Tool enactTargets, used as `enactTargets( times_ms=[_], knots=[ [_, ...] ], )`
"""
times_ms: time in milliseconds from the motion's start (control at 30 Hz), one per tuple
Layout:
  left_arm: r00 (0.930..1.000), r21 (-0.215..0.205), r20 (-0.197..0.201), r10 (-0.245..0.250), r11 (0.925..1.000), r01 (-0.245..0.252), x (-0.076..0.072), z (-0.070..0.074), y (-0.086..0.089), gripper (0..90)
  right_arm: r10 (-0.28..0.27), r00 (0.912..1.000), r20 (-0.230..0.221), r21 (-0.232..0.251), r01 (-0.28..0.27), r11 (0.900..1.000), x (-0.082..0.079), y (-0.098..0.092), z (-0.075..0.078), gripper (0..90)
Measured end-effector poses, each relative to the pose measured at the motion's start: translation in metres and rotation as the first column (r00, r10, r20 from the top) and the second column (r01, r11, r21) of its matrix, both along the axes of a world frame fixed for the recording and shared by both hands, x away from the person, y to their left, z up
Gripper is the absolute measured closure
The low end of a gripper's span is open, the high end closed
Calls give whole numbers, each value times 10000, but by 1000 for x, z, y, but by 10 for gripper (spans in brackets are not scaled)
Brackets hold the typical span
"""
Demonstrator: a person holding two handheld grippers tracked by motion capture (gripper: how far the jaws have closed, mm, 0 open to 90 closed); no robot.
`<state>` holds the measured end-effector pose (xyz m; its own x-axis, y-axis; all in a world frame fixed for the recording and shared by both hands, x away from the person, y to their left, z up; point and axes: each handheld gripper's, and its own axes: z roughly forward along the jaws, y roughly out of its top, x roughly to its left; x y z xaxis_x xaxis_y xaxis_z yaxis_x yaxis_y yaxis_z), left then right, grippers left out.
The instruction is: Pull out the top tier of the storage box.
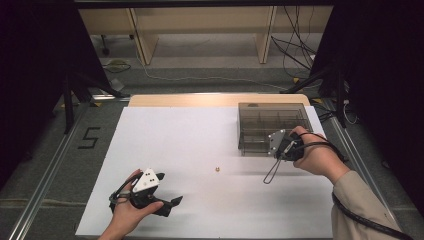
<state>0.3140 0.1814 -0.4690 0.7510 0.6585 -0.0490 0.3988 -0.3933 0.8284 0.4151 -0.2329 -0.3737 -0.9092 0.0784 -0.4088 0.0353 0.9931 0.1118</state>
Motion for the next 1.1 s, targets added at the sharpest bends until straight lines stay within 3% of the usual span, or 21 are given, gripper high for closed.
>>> enactTargets(
  times_ms=[900, 1000, 1100],
  knots=[
    [10000, 18, 8, -3, 10000, 3, 0, 0, 0, 17, -112, 9999, -55, 248, 113, 9996, -6, -3, -2, 862],
    [10000, -1, -3, -9, 10000, 9, 0, 0, 0, 17, -224, 9997, -11, 182, 224, 9996, -6, -4, -2, 828],
    [10000, 10, -9, -11, 10000, 11, 0, 0, -1, 17, -442, 9989, 124, 426, 436, 9981, -7, -8, -1, 744]
  ],
)
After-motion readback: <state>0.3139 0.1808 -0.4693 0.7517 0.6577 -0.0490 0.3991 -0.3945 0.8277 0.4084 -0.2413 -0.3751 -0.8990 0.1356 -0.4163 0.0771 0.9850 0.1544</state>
